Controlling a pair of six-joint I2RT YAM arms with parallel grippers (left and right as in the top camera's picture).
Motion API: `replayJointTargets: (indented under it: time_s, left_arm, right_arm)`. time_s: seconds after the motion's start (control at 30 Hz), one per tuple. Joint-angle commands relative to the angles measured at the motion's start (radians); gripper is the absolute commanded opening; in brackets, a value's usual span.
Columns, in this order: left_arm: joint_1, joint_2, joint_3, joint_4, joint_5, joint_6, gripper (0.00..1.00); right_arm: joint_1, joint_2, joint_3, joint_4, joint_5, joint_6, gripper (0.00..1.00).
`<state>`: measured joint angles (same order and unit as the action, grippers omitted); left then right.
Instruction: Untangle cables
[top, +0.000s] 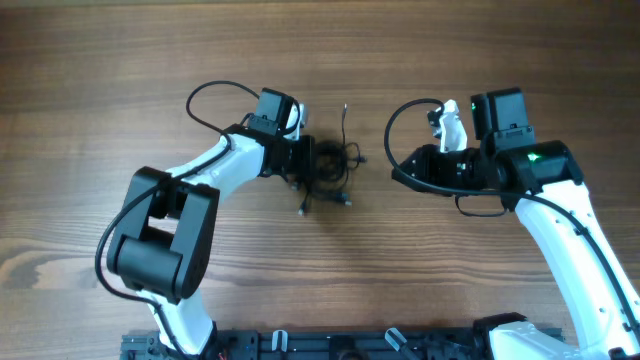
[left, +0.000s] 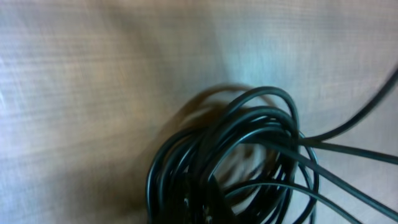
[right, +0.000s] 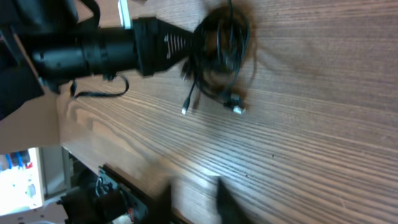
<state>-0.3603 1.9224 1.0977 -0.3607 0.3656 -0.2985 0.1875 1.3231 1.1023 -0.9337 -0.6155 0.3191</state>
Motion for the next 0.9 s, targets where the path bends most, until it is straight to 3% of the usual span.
replayJointTargets:
  time_s: [0.0,0.07,0.1,0.13,0.2,0.23,0.3,0.47,0.6,0.77,0.87]
  left_arm:
    - [-0.011,-0.154,-0.015,-0.069,0.05,0.151,0.04]
    - [-0.011,-0.303,-0.015,-0.069,0.092,0.249,0.04]
    - [-0.011,-0.338,-0.015,-0.069,0.135,0.287,0.04]
    - [-0.011,-0.37,-0.015,-0.069,0.203,0.336,0.04]
    - [-0.019,-0.387,-0.015,-0.071,0.294,0.415,0.04]
    - [-0.031,-0.387,-0.016,-0.071,0.347,0.475,0.04]
    - [-0.061,-0.385,-0.017,-0.072,0.363,0.531,0.04]
    - [-0.137,-0.385,-0.017,-0.009,0.359,0.607,0.04]
    - [-0.14,-0.385,-0.017,0.058,0.362,0.606,0.04]
    - [-0.141,-0.385,-0.017,0.053,0.367,0.605,0.04]
    - [-0.142,-0.385,-0.017,0.038,0.367,0.589,0.04]
  right_arm:
    - [0.006,0.012,0.002,0.031,0.02,-0.002,0.04]
    - [0.006,0.012,0.002,0.085,-0.006,-0.001,0.04]
    - [0.006,0.012,0.002,0.122,-0.031,-0.001,0.09]
    - [0.006,0.012,0.002,0.159,-0.048,0.0,0.33]
    - [0.006,0.012,0.002,0.241,-0.059,0.006,0.64]
    - [0.006,0.013,0.002,0.282,-0.058,0.006,0.71]
    - [0.006,0.014,0.002,0.344,-0.059,0.042,0.73]
    - [0.006,0.019,0.002,0.223,-0.058,0.073,0.71]
    - [0.006,0.036,-0.001,0.072,-0.055,0.04,0.52]
    - [0.006,0.042,-0.018,0.053,-0.055,0.022,0.04]
    - [0.006,0.042,-0.018,0.111,-0.055,0.045,0.04]
